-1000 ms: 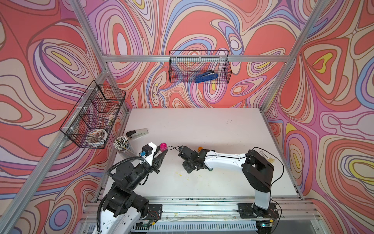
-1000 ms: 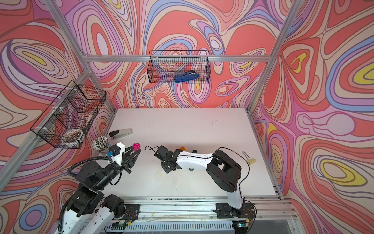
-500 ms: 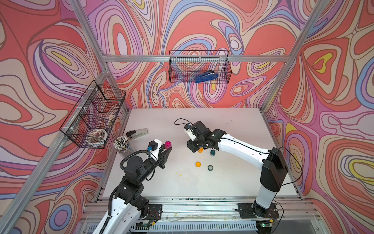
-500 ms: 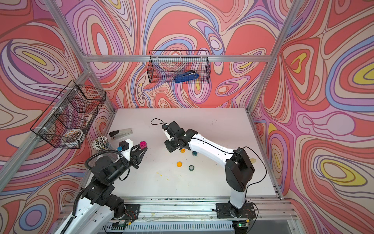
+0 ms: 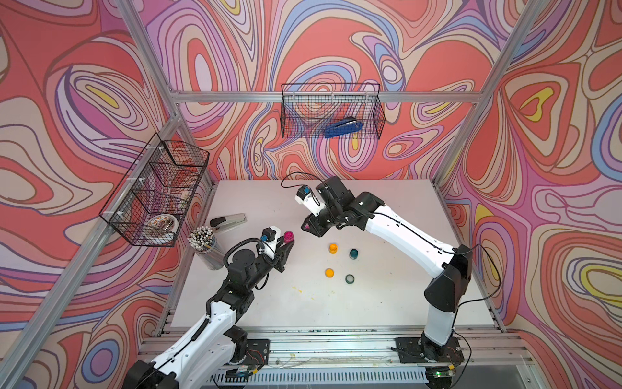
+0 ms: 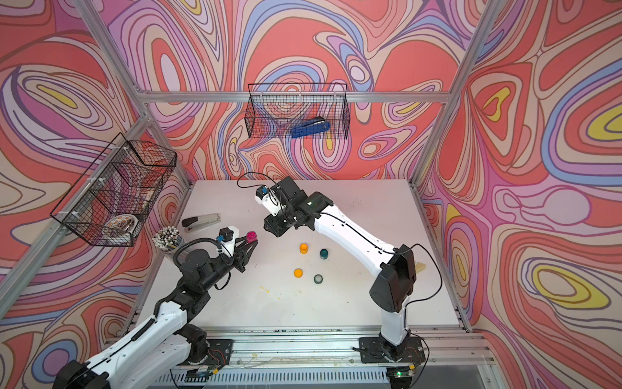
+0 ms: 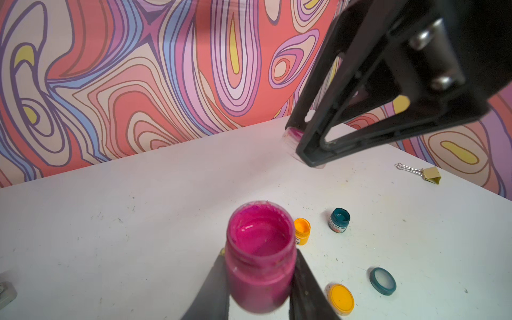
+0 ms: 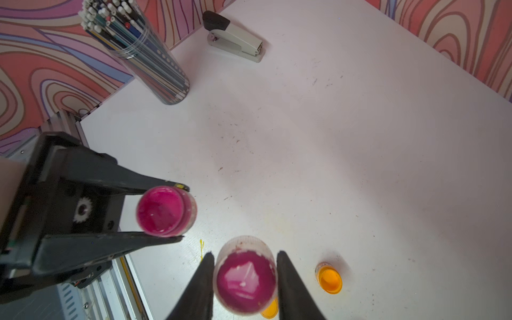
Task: Close the paint jar lid
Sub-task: Close the lid on the paint jar.
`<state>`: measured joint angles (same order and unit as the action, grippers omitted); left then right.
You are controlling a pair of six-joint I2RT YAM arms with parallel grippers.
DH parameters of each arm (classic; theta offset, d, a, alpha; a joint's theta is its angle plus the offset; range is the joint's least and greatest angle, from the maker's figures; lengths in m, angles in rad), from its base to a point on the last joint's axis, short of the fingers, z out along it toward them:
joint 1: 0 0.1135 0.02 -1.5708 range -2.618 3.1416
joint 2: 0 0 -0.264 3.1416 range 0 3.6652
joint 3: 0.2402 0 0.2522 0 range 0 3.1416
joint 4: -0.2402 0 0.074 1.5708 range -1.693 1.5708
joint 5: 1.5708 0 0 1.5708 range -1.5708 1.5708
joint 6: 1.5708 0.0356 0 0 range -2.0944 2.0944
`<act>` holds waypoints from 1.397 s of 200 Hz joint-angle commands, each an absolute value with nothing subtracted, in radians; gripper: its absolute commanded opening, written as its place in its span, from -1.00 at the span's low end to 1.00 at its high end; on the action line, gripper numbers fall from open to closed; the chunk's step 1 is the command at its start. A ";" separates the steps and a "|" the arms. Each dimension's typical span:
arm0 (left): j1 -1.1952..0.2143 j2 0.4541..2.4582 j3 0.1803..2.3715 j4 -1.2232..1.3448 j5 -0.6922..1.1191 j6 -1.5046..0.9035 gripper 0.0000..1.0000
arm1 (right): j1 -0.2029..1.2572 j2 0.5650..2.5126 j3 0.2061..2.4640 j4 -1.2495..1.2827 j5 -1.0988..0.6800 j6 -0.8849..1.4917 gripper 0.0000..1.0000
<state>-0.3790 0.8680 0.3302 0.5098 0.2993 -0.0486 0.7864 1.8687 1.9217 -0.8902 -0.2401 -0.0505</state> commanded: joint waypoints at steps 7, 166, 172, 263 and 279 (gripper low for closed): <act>-0.396 0.923 0.326 0.672 0.347 -0.014 -0.44 | 0.785 1.890 1.960 -0.940 -0.322 -0.089 -0.31; -0.445 0.965 0.388 0.614 0.327 0.110 -0.45 | 0.824 1.959 2.053 -1.015 -0.316 -0.121 -0.32; -0.443 0.965 0.390 0.609 0.326 0.111 -0.45 | 0.825 1.957 2.050 -1.011 -0.316 -0.121 -0.32; -0.447 0.959 0.399 0.595 0.327 0.119 -0.46 | 0.830 1.976 2.053 -1.014 -0.302 -0.125 -0.32; -0.448 0.962 0.402 0.591 0.332 0.120 -0.46 | 0.829 1.979 2.059 -1.017 -0.305 -0.126 -0.32</act>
<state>-0.4397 0.9649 0.3649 0.5724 0.3214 0.0998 0.8242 1.9526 2.0514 -1.0096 -0.3122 -0.1139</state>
